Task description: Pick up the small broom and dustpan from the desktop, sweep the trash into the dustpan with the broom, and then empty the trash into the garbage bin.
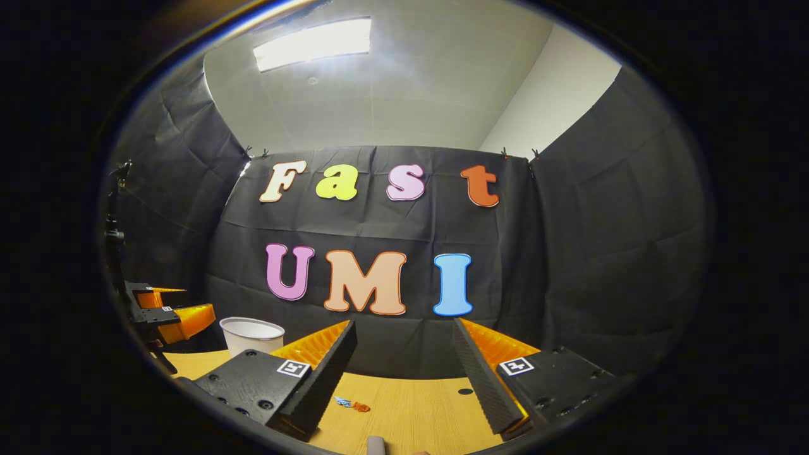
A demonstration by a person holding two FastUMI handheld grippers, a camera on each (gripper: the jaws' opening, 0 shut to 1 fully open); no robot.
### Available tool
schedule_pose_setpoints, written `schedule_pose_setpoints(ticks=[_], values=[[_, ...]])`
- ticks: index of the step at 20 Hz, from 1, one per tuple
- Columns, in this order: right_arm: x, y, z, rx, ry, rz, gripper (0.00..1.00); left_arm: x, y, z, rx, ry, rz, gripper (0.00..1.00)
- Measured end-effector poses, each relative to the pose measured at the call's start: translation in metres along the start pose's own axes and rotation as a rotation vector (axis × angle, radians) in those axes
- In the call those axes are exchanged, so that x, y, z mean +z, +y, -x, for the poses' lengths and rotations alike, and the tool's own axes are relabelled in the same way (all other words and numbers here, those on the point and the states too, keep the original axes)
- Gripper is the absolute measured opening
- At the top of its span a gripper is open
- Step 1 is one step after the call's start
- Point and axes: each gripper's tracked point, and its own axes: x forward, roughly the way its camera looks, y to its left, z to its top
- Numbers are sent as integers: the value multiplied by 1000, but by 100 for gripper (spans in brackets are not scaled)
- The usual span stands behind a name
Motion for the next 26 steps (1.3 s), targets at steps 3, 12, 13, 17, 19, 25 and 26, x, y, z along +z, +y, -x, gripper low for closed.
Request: schedule_pose_setpoints(ticks=[3,12,13,17,19,25,26], values=[[-1,1,-3,5,5,-2,92,-1,-1,0,6,4,0,93],[-10,2,-4,18,23,-9,92,-6,5,3,35,22,-8,92],[-12,2,-5,19,24,-8,92,-6,4,3,34,23,-8,93],[-16,4,-4,23,36,-9,92,-8,3,4,31,32,-13,93],[-17,4,-4,23,41,-7,92,-10,3,4,28,37,-13,92],[-20,5,-3,20,54,2,92,-12,0,7,24,50,-13,92],[-20,5,-3,20,55,5,92,-13,1,7,24,50,-9,92]])
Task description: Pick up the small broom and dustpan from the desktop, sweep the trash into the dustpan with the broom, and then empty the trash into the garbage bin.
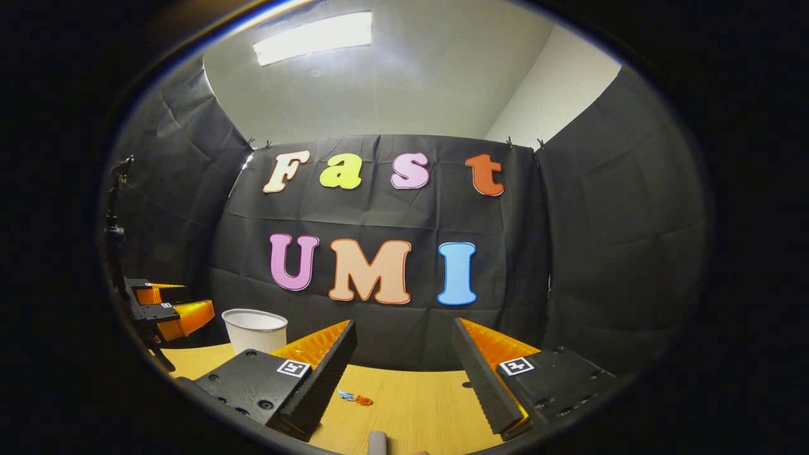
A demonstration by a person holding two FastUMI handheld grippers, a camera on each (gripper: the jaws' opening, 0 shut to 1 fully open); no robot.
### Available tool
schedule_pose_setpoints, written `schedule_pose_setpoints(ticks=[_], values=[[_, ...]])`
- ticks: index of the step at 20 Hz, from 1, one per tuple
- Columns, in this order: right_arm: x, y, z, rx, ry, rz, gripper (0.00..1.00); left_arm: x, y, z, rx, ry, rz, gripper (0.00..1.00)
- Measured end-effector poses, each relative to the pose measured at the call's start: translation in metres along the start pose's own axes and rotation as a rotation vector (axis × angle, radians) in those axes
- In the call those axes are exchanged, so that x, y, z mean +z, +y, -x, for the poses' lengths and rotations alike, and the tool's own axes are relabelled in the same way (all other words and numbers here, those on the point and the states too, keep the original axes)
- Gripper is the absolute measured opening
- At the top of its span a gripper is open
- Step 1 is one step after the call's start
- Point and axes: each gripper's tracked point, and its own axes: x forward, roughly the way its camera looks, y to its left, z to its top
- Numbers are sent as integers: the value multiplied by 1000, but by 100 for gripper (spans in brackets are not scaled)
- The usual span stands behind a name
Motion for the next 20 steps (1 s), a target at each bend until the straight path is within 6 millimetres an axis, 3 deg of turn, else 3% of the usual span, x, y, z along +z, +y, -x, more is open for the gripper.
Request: schedule_pose_setpoints(ticks=[7,12,15,20], values=[[-10,2,3,7,39,6,92,-9,-6,3,-19,31,7,93],[-45,3,15,75,133,28,93,-36,-17,13,-9,113,13,92],[-72,-1,23,103,211,-11,93,-69,-18,26,8,213,1,93],[-142,9,27,98,399,-7,93,-159,-20,52,-11,497,33,94]])
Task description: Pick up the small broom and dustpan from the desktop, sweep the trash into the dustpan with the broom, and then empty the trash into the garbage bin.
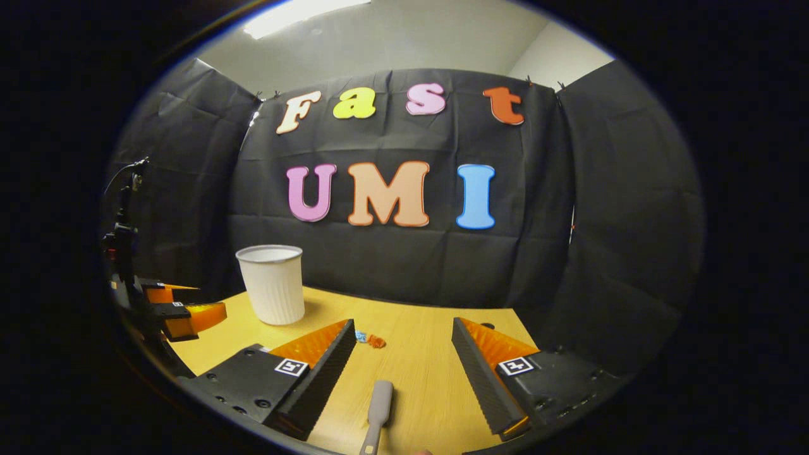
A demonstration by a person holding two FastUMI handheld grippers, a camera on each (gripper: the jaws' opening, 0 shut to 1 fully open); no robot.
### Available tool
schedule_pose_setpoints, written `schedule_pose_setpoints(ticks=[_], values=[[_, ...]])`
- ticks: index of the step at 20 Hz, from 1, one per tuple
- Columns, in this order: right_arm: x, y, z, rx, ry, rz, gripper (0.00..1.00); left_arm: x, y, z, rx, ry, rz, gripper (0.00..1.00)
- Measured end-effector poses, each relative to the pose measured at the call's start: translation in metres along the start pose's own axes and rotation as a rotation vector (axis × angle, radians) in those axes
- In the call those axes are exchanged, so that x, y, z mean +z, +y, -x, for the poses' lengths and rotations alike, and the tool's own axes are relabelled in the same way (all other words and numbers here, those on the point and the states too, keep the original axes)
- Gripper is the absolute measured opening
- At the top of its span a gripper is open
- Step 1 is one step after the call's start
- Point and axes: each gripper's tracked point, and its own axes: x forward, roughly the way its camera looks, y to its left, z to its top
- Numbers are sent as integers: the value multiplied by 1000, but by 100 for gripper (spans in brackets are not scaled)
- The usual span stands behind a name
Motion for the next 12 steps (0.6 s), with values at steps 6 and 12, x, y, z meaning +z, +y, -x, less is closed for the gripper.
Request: schedule_pose_setpoints(ticks=[6,12], values=[[-122,44,-25,63,369,-12,93,-110,10,-13,-19,356,-46,94],[-220,53,-41,87,793,-15,94,-172,17,-12,-7,608,-9,95]])
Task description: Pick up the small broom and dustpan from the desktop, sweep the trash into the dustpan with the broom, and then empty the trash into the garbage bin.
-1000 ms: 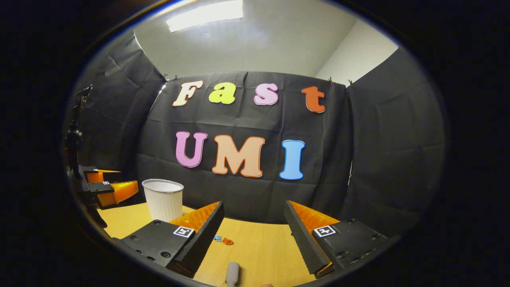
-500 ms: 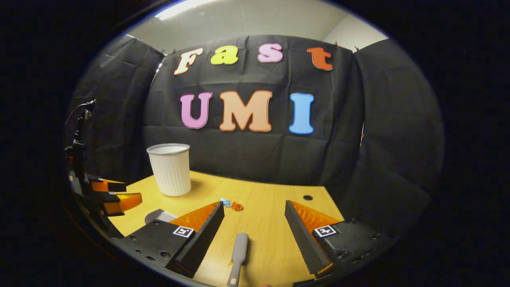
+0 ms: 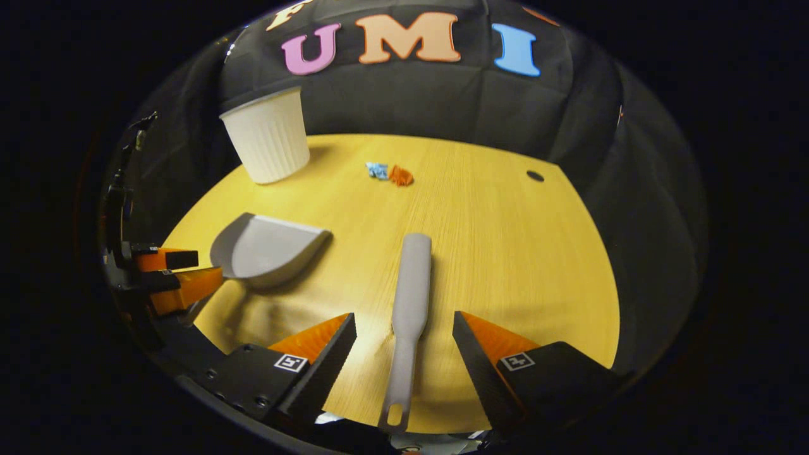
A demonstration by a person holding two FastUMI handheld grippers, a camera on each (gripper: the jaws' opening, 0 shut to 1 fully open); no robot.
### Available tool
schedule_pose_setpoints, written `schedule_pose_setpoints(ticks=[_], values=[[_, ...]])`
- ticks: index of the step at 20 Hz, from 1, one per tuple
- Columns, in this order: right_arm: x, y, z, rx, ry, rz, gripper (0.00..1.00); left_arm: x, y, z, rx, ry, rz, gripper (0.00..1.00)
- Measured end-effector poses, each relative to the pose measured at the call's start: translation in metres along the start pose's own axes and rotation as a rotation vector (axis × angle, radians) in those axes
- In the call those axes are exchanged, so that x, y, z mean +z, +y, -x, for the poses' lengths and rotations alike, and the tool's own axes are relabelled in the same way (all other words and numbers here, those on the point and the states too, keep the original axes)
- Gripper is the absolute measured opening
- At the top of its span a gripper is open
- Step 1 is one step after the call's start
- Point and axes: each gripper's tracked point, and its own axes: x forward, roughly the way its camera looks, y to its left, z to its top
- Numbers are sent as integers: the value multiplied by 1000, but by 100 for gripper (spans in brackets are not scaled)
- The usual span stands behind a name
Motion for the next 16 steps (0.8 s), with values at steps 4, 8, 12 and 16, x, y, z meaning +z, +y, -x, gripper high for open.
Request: schedule_pose_setpoints(ticks=[4,8,12,16], values=[[-9,3,-14,4,137,26,94,-28,0,-6,-16,125,-3,95],[-13,9,-34,27,205,35,78,-41,-7,-17,-42,192,-12,94],[-16,3,-41,38,245,55,28,-47,-9,-27,-43,225,-31,47],[21,2,-29,110,126,24,21,-31,-8,-19,-98,198,-45,26]])
